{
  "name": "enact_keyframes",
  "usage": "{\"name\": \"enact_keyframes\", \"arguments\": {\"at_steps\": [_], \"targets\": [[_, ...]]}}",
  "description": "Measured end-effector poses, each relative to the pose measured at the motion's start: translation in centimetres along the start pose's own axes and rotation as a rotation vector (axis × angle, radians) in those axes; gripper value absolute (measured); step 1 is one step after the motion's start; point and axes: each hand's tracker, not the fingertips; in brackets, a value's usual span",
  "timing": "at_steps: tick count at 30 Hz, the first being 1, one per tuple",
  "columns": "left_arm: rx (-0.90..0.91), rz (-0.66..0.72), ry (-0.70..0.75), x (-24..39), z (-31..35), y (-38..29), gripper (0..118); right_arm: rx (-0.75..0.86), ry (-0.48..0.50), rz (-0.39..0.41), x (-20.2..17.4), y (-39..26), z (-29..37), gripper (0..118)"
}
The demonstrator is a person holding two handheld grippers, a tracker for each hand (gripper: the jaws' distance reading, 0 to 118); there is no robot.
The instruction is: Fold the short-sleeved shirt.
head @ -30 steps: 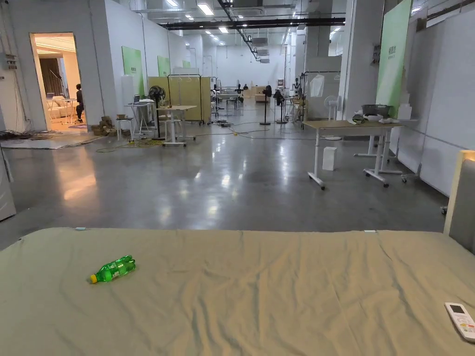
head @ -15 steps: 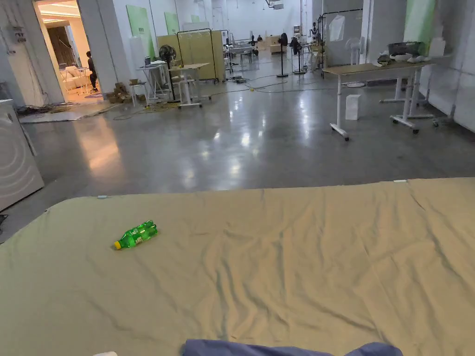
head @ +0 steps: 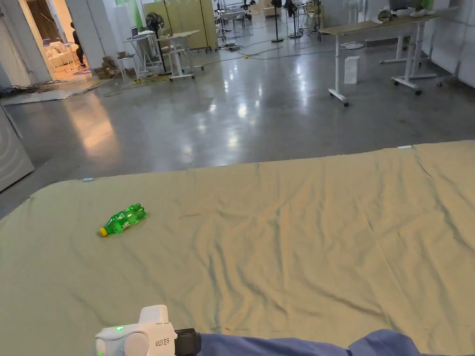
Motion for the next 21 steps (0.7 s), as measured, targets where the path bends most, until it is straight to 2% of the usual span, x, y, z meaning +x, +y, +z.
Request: {"name": "enact_keyframes", "arguments": {"at_steps": [3, 5, 6, 8, 10, 15, 16, 17, 18, 19, 20, 21], "targets": [[-0.067, -0.061, 0.005, 1.4, -1.4, -0.3, 57, -0.019, -0.007, -0.007, 0.3, -0.8, 0.0, 0], [-0.055, -0.184, 0.098, 3.0, -1.2, -0.6, 19, -0.037, -0.008, -0.011, 0.6, -1.2, -0.2, 0], [-0.042, -0.220, 0.085, 3.7, -1.0, -0.7, 10, -0.044, -0.011, -0.009, 0.6, -1.5, -0.2, 0], [-0.065, -0.254, 0.053, 4.9, -1.4, -0.8, 9, -0.055, -0.014, -0.002, 0.9, -1.7, -0.4, 0], [-0.098, -0.315, 0.112, 5.8, -2.1, -1.1, 8, -0.059, -0.013, 0.002, 1.1, -1.6, -0.7, 0], [-0.183, -0.370, 0.119, 6.6, -3.2, 0.0, 8, -0.031, -0.015, 0.040, 2.9, 0.8, -3.3, 0], [-0.187, -0.372, 0.112, 6.5, -3.3, 0.1, 8, -0.032, -0.014, 0.031, 3.6, 1.6, -4.2, 5], [-0.194, -0.363, 0.104, 6.5, -2.7, 0.1, 8, -0.045, 0.002, 0.001, 4.4, 2.5, -5.4, 15], [-0.202, -0.330, 0.091, 6.3, -2.7, 0.2, 8, -0.072, 0.038, -0.024, 5.3, 3.3, -7.0, 36], [-0.205, -0.292, 0.078, 6.0, -2.7, 0.3, 8, -0.092, 0.055, -0.034, 6.0, 4.2, -8.5, 68], [-0.205, -0.273, 0.064, 5.7, -2.6, 0.3, 8, -0.100, 0.055, -0.046, 6.8, 5.2, -10.3, 90], [-0.204, -0.266, 0.054, 4.4, -3.4, 1.2, 8, -0.128, 0.053, -0.067, 7.7, 6.0, -12.3, 99]]}}
